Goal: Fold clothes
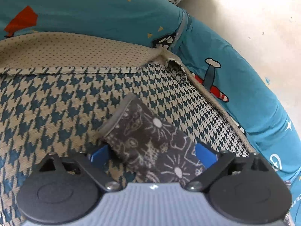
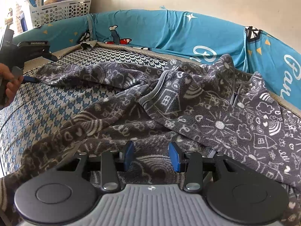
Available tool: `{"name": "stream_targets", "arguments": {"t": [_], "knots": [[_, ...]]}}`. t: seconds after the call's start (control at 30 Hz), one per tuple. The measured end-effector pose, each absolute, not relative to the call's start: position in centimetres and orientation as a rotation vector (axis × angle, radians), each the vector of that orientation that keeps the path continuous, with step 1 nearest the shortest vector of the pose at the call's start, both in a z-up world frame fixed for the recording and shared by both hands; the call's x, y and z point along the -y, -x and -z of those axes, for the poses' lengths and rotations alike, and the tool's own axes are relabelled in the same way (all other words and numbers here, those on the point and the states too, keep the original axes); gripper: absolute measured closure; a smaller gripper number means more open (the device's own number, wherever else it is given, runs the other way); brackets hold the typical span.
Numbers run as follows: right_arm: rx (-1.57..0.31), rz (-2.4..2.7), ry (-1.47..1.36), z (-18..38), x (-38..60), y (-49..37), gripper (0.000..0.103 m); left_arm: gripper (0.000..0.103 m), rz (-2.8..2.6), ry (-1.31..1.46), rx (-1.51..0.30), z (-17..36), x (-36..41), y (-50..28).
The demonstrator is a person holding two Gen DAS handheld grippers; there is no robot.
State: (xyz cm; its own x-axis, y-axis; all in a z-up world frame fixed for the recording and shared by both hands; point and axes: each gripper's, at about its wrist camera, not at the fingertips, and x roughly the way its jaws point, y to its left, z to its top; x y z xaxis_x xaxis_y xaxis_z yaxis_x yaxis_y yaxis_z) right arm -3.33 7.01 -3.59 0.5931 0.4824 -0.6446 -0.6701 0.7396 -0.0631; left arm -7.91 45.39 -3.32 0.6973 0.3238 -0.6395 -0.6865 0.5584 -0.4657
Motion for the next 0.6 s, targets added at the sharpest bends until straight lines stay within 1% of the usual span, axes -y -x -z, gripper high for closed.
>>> {"name": "stream_targets", "arguments": {"t": [0.03,0.07,0.1,0.13,0.17,0.2,0.23,0.43,0.6], "knots": [[-0.646,-0.682,0.316,3.6,-7.1,3.3,0.063,0.014,-0.631,0.756,-0.530,3.3,-45.3,7.6],[-0.646,-0.682,0.316,3.6,-7.1,3.3,0.063,0.028,-0.629,0.750,-0.533,3.3,-45.3,7.4],[-0.645,-0.681,0.316,3.6,-7.1,3.3,0.063,0.038,-0.621,0.752,-0.536,3.3,-45.2,7.1],[-0.645,-0.680,0.315,3.6,-7.1,3.2,0.063,0.061,-0.598,0.767,-0.544,3.4,-45.3,6.9],[-0.645,-0.678,0.313,3.7,-7.1,3.3,0.063,0.073,-0.574,0.782,-0.551,3.5,-45.3,6.7],[-0.643,-0.677,0.312,3.7,-7.1,3.3,0.063,0.075,-0.553,0.798,-0.557,3.7,-45.1,6.5],[-0.642,-0.676,0.310,3.7,-7.1,3.3,0.063,0.075,-0.540,0.806,-0.558,3.8,-44.9,6.3],[-0.646,-0.671,0.295,3.6,-7.0,3.1,0.063,0.075,-0.445,0.816,-0.525,3.1,-43.0,5.6],[-0.651,-0.669,0.289,3.5,-6.9,3.0,0.063,0.075,-0.475,0.801,-0.553,3.3,-42.3,5.1]]}}
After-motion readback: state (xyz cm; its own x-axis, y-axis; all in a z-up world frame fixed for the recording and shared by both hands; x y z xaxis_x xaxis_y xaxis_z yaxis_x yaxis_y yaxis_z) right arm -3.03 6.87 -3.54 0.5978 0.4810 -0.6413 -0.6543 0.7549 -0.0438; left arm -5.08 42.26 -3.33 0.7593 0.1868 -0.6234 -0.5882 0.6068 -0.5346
